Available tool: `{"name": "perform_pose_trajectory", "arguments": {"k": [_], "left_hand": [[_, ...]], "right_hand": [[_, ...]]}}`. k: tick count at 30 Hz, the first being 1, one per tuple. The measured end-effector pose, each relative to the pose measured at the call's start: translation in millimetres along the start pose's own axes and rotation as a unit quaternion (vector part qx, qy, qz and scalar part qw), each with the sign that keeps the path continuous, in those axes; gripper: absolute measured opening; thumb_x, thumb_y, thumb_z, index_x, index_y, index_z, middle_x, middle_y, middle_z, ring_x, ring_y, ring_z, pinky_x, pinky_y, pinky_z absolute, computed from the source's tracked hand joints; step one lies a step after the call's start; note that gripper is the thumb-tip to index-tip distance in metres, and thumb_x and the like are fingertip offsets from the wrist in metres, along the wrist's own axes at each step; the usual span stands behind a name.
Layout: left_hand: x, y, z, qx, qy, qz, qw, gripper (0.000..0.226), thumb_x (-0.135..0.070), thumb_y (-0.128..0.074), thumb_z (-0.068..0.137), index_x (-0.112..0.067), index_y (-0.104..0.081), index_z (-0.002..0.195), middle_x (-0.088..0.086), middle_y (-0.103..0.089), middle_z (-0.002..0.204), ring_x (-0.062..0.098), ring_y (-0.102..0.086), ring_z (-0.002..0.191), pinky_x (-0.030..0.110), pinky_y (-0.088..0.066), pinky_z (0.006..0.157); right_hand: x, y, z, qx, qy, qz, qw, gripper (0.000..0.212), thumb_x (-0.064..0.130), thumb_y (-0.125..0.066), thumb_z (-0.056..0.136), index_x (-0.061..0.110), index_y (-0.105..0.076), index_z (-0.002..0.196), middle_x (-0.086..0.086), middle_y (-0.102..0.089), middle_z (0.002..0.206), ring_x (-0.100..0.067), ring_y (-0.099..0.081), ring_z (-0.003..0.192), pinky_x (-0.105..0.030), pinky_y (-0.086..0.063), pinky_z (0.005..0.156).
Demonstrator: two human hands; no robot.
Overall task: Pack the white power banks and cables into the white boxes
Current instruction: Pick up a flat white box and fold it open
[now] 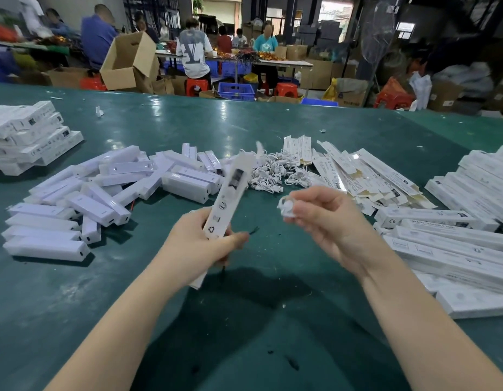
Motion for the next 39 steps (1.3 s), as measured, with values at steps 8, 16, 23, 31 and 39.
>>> {"name": "perform_pose_trajectory", "arguments": {"k": [8, 16, 23, 31, 39], "left_hand": [[12.2, -2.8, 4.5, -0.091, -0.167, 0.333, 0.924, 0.020, -0.030, -0.067, 0.080, -0.022, -0.049, 0.079, -0.007, -0.056, 0.069, 0.025, -0.052, 0.071, 0.035, -0.047, 0.060], [18.0, -1.9, 7.6, -0.098, -0.193, 0.362, 0.907, 0.021, -0.030, -0.069, 0.078, -0.020, -0.053, 0.088, -0.007, -0.061, 0.075, 0.030, -0.055, 0.074, 0.040, -0.050, 0.064], [21.0, -5.3, 7.3, -0.092, -0.174, 0.355, 0.914, 0.028, -0.028, -0.068, 0.078, -0.023, -0.041, 0.075, -0.007, -0.053, 0.068, 0.029, -0.051, 0.069, 0.039, -0.049, 0.062], [18.8, -3.1, 7.2, -0.073, -0.177, 0.370, 0.909, 0.037, -0.026, -0.067, 0.078, -0.026, -0.031, 0.069, -0.008, -0.047, 0.063, 0.027, -0.050, 0.067, 0.038, -0.047, 0.059], [18.9, -2.3, 7.3, -0.067, -0.193, 0.404, 0.892, 0.039, -0.029, -0.065, 0.081, -0.026, -0.028, 0.069, -0.008, -0.039, 0.059, 0.028, -0.043, 0.062, 0.037, -0.046, 0.057]], "right_hand": [[8.5, 0.1, -5.1, -0.193, 0.176, -0.163, 0.951, 0.021, 0.018, -0.089, 0.066, 0.021, -0.077, 0.082, -0.004, -0.076, 0.075, -0.021, -0.075, 0.073, -0.023, -0.058, 0.073], [9.3, -1.9, -7.4, -0.164, 0.132, -0.266, 0.940, 0.019, 0.016, -0.087, 0.069, 0.021, -0.072, 0.078, 0.000, -0.075, 0.070, -0.013, -0.068, 0.054, -0.017, -0.052, 0.058], [16.9, 5.8, -7.5, -0.104, 0.071, -0.243, 0.962, 0.024, 0.017, -0.088, 0.061, 0.011, -0.072, 0.077, -0.001, -0.076, 0.078, -0.020, -0.075, 0.072, -0.020, -0.056, 0.059], [15.0, 8.0, -7.2, -0.104, 0.052, -0.270, 0.956, 0.026, 0.018, -0.089, 0.065, 0.010, -0.072, 0.083, -0.003, -0.077, 0.080, -0.019, -0.075, 0.072, -0.014, -0.052, 0.067], [9.3, 11.7, -4.9, -0.115, 0.016, -0.306, 0.945, 0.018, 0.019, -0.086, 0.073, 0.021, -0.074, 0.087, 0.004, -0.077, 0.090, -0.013, -0.074, 0.086, -0.021, -0.053, 0.077]]}}
Point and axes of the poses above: each hand's wrist, its own z-axis towards the middle knuckle, its own y-axis out of the back of the hand, x = y × z, the point moved 1 cm from there along z, towards the middle knuckle
